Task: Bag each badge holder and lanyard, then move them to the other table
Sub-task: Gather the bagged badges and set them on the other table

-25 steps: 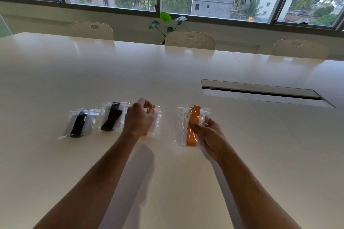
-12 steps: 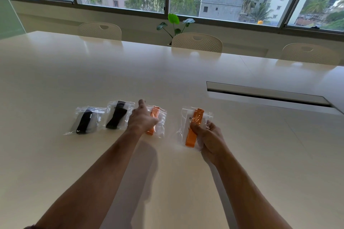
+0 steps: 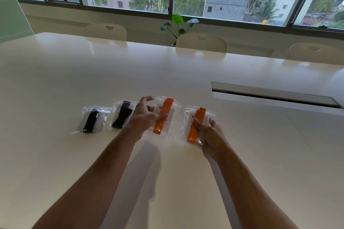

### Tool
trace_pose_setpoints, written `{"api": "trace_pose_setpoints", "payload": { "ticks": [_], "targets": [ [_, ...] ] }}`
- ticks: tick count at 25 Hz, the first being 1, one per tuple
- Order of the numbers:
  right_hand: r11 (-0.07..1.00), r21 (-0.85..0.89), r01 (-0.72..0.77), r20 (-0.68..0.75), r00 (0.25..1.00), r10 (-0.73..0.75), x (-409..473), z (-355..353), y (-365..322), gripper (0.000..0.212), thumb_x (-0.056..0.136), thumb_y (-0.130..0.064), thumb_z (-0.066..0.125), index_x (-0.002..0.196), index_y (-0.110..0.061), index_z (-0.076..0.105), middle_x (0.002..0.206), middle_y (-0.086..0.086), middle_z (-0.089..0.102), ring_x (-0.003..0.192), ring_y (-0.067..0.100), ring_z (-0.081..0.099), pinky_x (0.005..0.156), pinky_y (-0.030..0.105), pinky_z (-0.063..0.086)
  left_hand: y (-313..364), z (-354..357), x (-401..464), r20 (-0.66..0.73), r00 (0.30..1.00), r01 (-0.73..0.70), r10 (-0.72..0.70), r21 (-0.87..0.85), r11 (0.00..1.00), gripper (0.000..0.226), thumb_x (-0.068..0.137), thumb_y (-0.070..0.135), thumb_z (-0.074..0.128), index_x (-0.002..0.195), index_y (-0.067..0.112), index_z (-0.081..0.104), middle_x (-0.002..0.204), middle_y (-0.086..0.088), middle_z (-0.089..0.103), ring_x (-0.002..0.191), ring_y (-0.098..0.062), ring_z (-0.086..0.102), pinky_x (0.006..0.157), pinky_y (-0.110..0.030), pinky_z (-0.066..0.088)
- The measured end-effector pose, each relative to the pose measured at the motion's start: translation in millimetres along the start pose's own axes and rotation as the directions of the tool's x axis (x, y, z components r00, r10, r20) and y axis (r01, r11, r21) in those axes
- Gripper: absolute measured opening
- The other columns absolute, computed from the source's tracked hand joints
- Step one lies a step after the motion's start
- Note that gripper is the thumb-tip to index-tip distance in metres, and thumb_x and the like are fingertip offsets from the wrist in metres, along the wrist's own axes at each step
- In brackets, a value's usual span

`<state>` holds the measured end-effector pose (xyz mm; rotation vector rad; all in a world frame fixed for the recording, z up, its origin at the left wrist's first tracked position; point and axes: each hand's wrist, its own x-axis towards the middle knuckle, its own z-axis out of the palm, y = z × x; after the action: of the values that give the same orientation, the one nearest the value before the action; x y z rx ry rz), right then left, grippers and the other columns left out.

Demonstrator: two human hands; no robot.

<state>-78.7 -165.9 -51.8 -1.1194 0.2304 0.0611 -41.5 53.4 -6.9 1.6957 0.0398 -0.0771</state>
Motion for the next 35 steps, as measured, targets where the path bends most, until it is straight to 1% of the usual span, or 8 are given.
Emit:
{"api": "trace_pose_setpoints", "payload": {
  "ticks": [8, 12, 17, 19, 21, 23, 28, 35],
  "targets": [
    [0.994, 0.088, -0.067, 0.323, 0.946, 0.036, -3.9, 29.6, 1.0, 0.055, 0.092, -0.055, 0.042, 0.132, -0.019, 0.052, 0.125, 0.016, 0.066, 0.113, 0.038, 0.064, 0.080, 0.047, 0.058, 6.7, 16.4, -24.1, 0.141, 0.988, -0.056, 0.063, -0.058, 0.997, 0.079, 0.065, 0.022, 0.084, 0.131, 0.024, 0.041, 0.103, -0.006, 0.065, 0.090, -0.018, 0.068, 0.071, -0.030, 0.060],
    [0.999, 0.019, -0.026, 0.335, 0.942, 0.018, -4.2, 44.1, 10.6, 0.049, 0.093, -0.031, 0.060, 0.135, -0.007, 0.050, 0.127, 0.024, 0.062, 0.113, 0.041, 0.063, 0.085, 0.051, 0.056, 0.7, 24.0, -29.6, 0.031, 0.993, -0.115, 0.112, 0.158, 0.981, 0.074, 0.073, 0.026, 0.082, 0.132, 0.025, 0.039, 0.101, 0.001, 0.065, 0.088, -0.013, 0.068, 0.069, -0.023, 0.058],
    [0.998, 0.062, -0.034, 0.316, 0.949, 0.013, 0.9, 49.4, 18.3, 0.038, 0.092, -0.017, 0.064, 0.127, -0.006, 0.054, 0.121, 0.024, 0.064, 0.106, 0.039, 0.066, 0.081, 0.051, 0.057, -1.1, -2.2, -26.6, 0.186, 0.982, -0.083, 0.040, 0.229, 0.970, 0.071, 0.073, 0.042, 0.078, 0.133, 0.027, 0.044, 0.112, 0.004, 0.056, 0.100, -0.011, 0.057, 0.074, -0.023, 0.052],
    [0.996, 0.080, -0.049, 0.248, 0.968, 0.027, 4.3, 48.1, 21.2, 0.039, 0.088, -0.018, 0.067, 0.124, -0.010, 0.055, 0.118, 0.019, 0.067, 0.104, 0.035, 0.068, 0.079, 0.052, 0.057, -5.0, -22.4, -17.6, -0.013, 0.997, -0.073, 0.079, 0.260, 0.963, 0.052, 0.078, 0.038, 0.072, 0.124, 0.022, 0.054, 0.110, 0.001, 0.059, 0.099, -0.014, 0.058, 0.074, -0.026, 0.050],
    [0.995, 0.090, -0.047, 0.214, 0.977, 0.027, 5.5, 45.8, 22.8, 0.038, 0.087, -0.017, 0.068, 0.122, -0.011, 0.056, 0.115, 0.017, 0.069, 0.103, 0.034, 0.069, 0.078, 0.051, 0.057, -11.9, -44.6, -4.4, -0.342, 0.922, -0.014, 0.181, 0.438, 0.899, 0.030, 0.085, 0.025, 0.064, 0.113, 0.015, 0.062, 0.109, -0.011, 0.063, 0.103, -0.027, 0.059, 0.085, -0.037, 0.051],
    [0.995, 0.094, -0.041, 0.215, 0.976, 0.020, 4.8, 45.4, 23.0, 0.037, 0.087, -0.016, 0.068, 0.121, -0.011, 0.057, 0.113, 0.016, 0.070, 0.102, 0.034, 0.069, 0.077, 0.050, 0.057, -18.8, -63.1, 4.0, -0.466, 0.859, 0.141, 0.211, 0.613, 0.778, 0.028, 0.088, 0.023, 0.057, 0.114, 0.013, 0.059, 0.116, -0.019, 0.059, 0.113, -0.037, 0.051, 0.094, -0.044, 0.045],
    [0.995, 0.095, -0.031, 0.179, 0.984, 0.014, 1.6, 48.7, 22.8, 0.037, 0.082, -0.015, 0.070, 0.115, -0.011, 0.055, 0.102, 0.012, 0.073, 0.095, 0.031, 0.071, 0.075, 0.050, 0.059, -28.7, -77.4, 17.4, -0.411, 0.906, 0.260, 0.102, 0.729, 0.633, 0.048, 0.085, 0.035, 0.063, 0.124, 0.012, 0.047, 0.118, -0.019, 0.061, 0.116, -0.041, 0.050, 0.092, -0.046, 0.042],
    [0.998, 0.067, -0.015, 0.169, 0.986, 0.003, 1.4, 48.2, 22.8, 0.037, 0.083, -0.014, 0.068, 0.118, -0.011, 0.054, 0.104, 0.012, 0.072, 0.094, 0.029, 0.071, 0.081, 0.052, 0.058, -27.5, -73.8, 28.9, -0.375, 0.918, 0.163, 0.133, 0.659, 0.734, 0.061, 0.076, 0.025, 0.073, 0.127, 0.014, 0.041, 0.117, -0.020, 0.061, 0.111, -0.039, 0.055, 0.089, -0.040, 0.044]
  ]
}}
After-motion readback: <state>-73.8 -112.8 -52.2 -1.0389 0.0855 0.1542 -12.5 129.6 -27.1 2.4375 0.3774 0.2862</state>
